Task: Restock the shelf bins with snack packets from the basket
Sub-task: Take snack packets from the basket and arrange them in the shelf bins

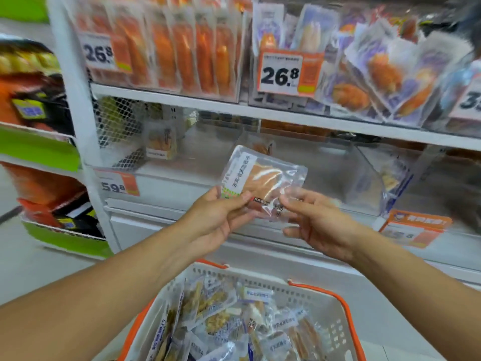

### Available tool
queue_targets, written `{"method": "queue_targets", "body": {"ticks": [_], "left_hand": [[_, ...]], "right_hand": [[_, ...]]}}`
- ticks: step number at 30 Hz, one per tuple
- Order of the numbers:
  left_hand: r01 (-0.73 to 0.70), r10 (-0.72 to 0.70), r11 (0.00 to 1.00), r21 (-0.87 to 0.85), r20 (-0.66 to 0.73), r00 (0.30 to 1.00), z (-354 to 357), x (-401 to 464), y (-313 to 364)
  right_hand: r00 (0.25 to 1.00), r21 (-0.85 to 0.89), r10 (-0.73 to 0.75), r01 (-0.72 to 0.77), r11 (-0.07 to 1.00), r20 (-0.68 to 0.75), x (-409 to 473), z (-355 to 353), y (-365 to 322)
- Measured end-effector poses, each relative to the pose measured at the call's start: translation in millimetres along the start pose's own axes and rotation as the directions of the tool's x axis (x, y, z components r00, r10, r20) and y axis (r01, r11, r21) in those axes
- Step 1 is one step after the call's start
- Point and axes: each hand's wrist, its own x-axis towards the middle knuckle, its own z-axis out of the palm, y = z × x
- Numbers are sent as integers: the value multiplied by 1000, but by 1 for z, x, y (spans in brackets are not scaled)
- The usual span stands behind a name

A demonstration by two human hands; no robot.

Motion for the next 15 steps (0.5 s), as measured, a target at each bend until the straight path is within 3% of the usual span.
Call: {"method": "queue_targets", "body": {"ticks": [3,5,6,7,8,9,10,12,15], "left_hand": [[12,-11,999,36,-32,999,-15,0,25],[-20,69,964,263,-178,982,-40,5,51],[-45,176,897,441,-261,949,-59,7,64],[-53,315,774,631,-311,896,-79,8,80],[-33,435,627,778,-315,843,-99,8,95],[-14,510,527,850,-303,805,-118,7,109],[-4,541,485,874,-297,786,-137,7,120],[11,550,481,877,-312,775,-168,10,135],[43,537,419,907,-285,794,-198,18,139]], "right_hand": [[997,-152,-46,35,988,-67,28,35,-15],[993,-306,-86,57,950,-83,53,58,-37],[986,-445,-147,99,890,-74,69,68,-46],[966,-632,-254,174,755,-38,87,77,-52],[928,-795,-372,250,553,33,109,86,-56],[890,-893,-441,285,347,113,133,96,-58],[880,-937,-448,277,212,158,157,108,-58],[908,-971,-370,233,49,199,207,133,-50],[974,-990,-179,127,-55,135,276,160,-30]]}}
